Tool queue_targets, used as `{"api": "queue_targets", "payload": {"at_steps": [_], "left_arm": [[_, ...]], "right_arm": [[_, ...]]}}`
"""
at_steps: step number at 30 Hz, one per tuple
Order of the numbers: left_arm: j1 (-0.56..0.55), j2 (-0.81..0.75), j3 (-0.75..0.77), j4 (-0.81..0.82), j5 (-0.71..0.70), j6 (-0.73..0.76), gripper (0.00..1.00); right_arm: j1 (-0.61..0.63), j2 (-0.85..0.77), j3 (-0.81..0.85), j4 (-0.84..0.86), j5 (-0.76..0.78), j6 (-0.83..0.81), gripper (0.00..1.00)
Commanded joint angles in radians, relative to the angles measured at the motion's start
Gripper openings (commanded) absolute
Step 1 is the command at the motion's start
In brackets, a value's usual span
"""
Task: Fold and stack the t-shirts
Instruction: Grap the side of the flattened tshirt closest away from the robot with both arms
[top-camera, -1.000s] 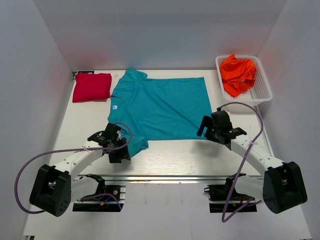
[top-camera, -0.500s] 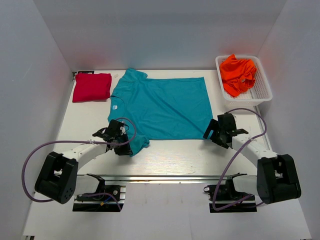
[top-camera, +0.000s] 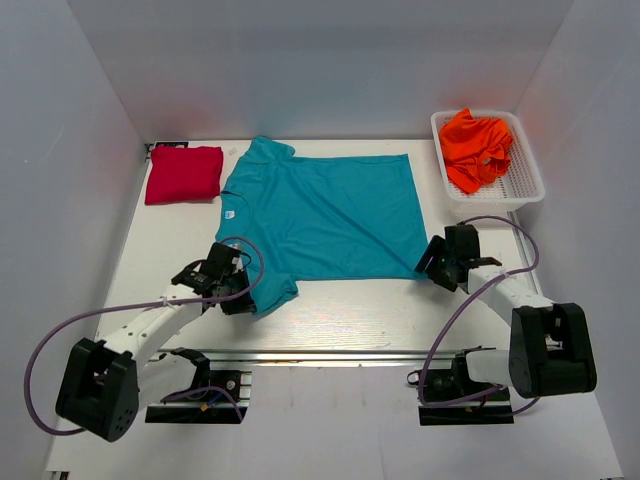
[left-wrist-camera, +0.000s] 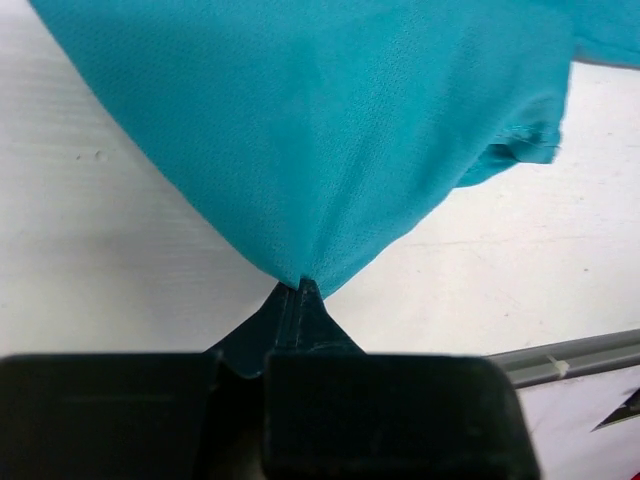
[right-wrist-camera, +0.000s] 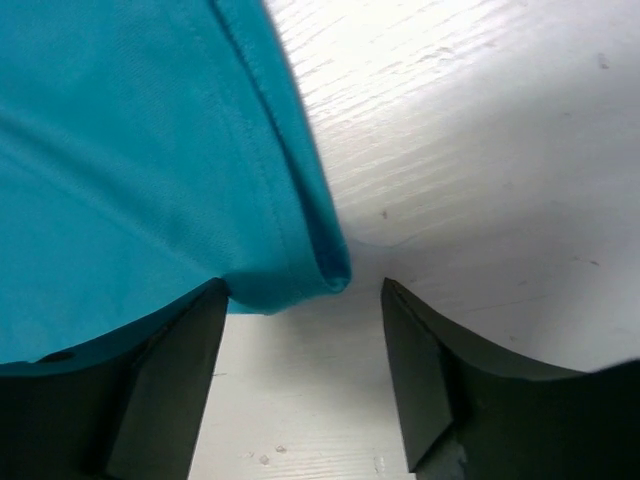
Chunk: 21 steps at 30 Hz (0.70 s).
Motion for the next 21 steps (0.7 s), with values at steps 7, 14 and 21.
{"api": "queue_targets", "payload": {"at_steps": [7,14,21], "left_arm": [[-0.005,-0.063,0.017,-0.089,-0.046,-0.032,0.00],[-0.005,-0.071,0.036,-0.099,-0.046,-0.032,0.00],[-0.005,-0.152,0.071,-0.089,-0.037,-0.011,0.00]], "right_arm": [[-0.022,-0.020,-0.036,-0.030,0.078,-0.054,0.55],[-0.021,0.058,-0.040,0.077,0.013,-0.025,0.50],[-0.018,0.119,-0.025,0.105,-0.030,-0.016,0.00]]}}
